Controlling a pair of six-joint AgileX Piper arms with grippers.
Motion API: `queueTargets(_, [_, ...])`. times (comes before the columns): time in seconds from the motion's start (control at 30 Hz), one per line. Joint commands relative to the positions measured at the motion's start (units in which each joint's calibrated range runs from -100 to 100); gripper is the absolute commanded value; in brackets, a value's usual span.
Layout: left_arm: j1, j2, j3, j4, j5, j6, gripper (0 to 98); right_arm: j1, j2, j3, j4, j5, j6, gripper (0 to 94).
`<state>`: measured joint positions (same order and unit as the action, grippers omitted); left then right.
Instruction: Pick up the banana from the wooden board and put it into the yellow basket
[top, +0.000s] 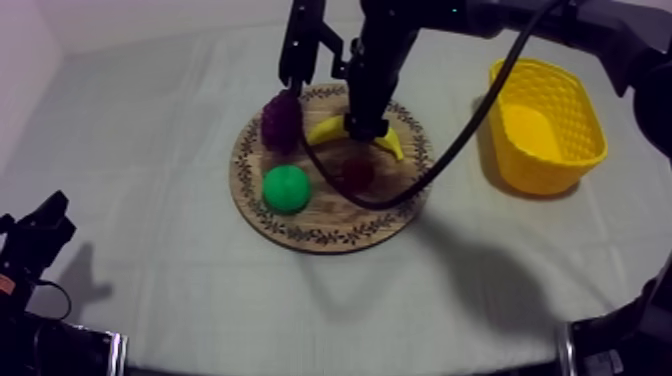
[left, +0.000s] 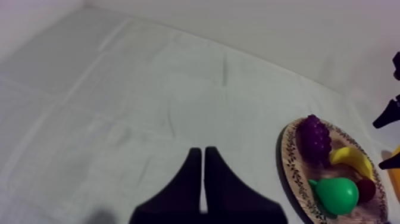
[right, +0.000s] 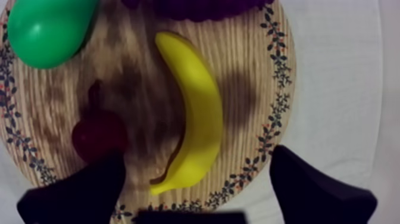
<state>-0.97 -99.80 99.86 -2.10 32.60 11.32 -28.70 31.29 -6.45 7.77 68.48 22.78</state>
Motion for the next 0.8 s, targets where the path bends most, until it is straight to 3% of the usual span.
queueTargets(0.0, [-0.01, -0.03, 0.03, 0.02, -0.02, -0.01, 0.1, 0.15, 1.11, -1.25, -0.06, 0.62, -0.1, 80.0])
queueTargets(0.77, [-0.01, -0.03, 0.03, 0.02, -0.02, -0.01, 0.1, 2.14, 13.92, -12.13, -0.66, 3.3, -0.37, 77.8])
